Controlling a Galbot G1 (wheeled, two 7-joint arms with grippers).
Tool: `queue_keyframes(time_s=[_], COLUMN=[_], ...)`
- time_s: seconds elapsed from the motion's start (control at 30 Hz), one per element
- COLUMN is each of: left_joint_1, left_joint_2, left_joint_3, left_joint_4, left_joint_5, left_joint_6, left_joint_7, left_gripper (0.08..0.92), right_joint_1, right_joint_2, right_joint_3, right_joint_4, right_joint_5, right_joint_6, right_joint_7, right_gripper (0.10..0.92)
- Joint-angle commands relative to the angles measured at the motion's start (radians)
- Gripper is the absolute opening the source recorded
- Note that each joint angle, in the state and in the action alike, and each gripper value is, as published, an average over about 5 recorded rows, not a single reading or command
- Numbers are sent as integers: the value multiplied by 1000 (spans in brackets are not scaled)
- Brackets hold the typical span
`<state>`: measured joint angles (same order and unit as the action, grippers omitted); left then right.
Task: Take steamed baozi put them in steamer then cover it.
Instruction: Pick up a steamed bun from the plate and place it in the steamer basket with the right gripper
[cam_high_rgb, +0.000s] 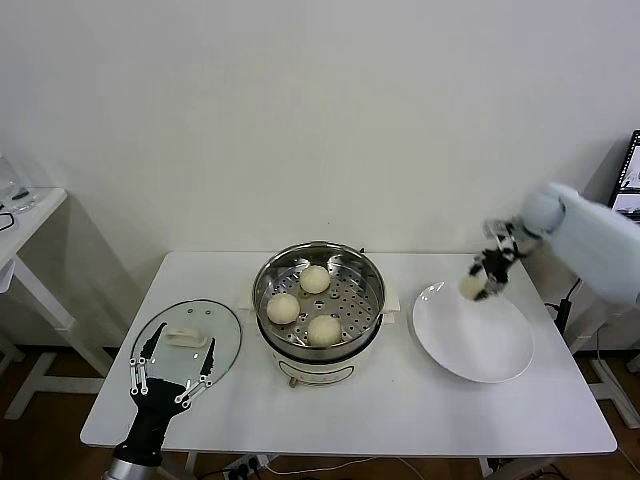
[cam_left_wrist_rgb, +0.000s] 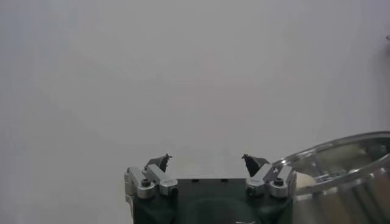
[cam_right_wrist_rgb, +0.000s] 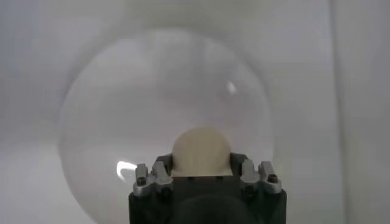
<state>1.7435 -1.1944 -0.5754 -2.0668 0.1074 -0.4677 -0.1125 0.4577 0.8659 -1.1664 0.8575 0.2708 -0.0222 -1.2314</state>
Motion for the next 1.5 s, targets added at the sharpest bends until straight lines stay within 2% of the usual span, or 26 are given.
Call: queue_keyframes(time_s=[0.03, 0.2, 0.47, 0.97, 1.5], left_joint_1=[1, 1, -3, 0, -7], left_joint_2=[1, 3, 3, 1, 0], left_joint_3=[8, 14, 18, 2, 4], left_joint_4=[-3, -9, -12, -6, 1], left_joint_5=[1, 1, 1, -2, -3], left_joint_6=[2, 4, 4, -1, -2], left_joint_7=[0, 0, -1, -5, -7], left_gripper=[823, 823, 823, 823, 823], right_joint_1=[385, 440, 382, 243, 178], right_joint_2=[155, 270, 379, 456, 464], right_joint_3=[-314, -368, -409, -452, -442], right_joint_4=[272, 309, 324, 218, 174], right_joint_5=[366, 439, 419, 334, 278], right_joint_6=[-106, -141, -166, -169, -157], right_joint_7=[-11, 13, 50, 70, 72], right_gripper=[645, 645, 643, 636, 639])
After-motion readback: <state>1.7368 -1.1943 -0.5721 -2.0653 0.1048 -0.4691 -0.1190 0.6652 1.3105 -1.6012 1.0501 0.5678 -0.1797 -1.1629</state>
